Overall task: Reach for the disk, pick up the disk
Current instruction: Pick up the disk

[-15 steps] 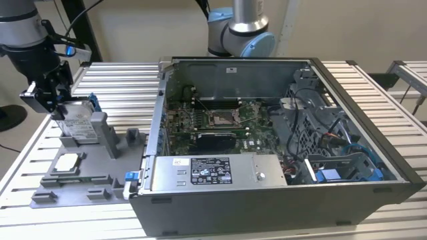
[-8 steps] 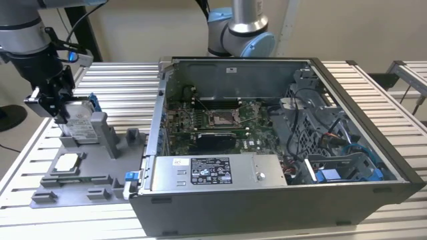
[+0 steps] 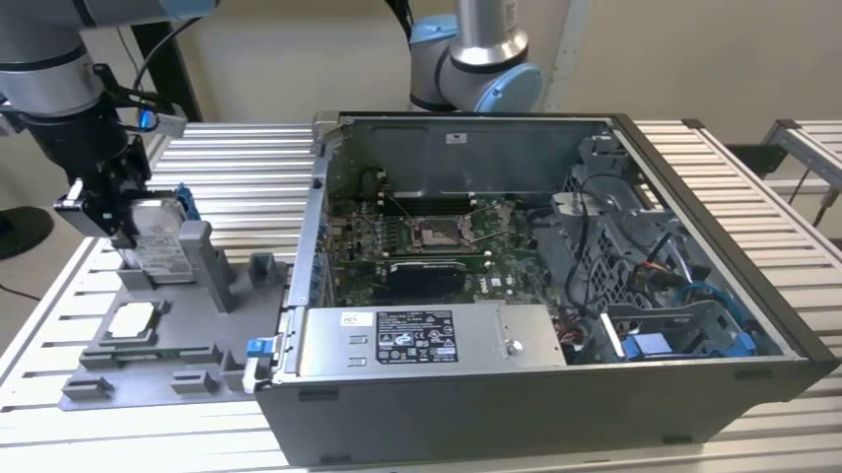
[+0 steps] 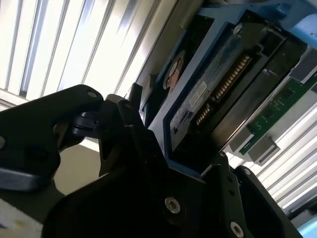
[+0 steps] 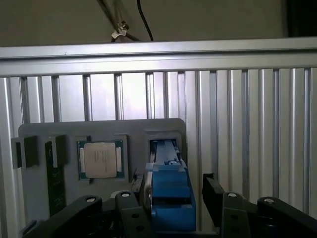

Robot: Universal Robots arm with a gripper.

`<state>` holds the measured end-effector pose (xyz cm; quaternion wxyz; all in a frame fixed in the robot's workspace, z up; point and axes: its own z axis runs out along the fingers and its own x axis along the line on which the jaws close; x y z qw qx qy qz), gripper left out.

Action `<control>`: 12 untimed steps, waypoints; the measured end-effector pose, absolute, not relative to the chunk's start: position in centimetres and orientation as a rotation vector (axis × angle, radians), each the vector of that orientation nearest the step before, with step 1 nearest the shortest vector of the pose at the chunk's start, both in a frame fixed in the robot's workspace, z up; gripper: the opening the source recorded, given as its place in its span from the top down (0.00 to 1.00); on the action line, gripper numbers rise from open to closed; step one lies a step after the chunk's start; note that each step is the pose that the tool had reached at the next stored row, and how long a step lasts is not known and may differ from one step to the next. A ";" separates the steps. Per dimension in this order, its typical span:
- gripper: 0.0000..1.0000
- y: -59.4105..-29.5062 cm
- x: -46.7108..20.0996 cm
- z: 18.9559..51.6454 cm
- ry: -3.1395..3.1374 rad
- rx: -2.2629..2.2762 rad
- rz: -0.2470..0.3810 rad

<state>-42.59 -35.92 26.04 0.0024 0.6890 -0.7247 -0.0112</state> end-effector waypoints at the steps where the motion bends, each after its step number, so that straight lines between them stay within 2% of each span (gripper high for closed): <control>1: 0.00 -35.9 -42.6 26.0 -2.273 2.161 -0.035; 12: 0.00 -35.9 -42.6 25.8 -2.273 2.161 -0.035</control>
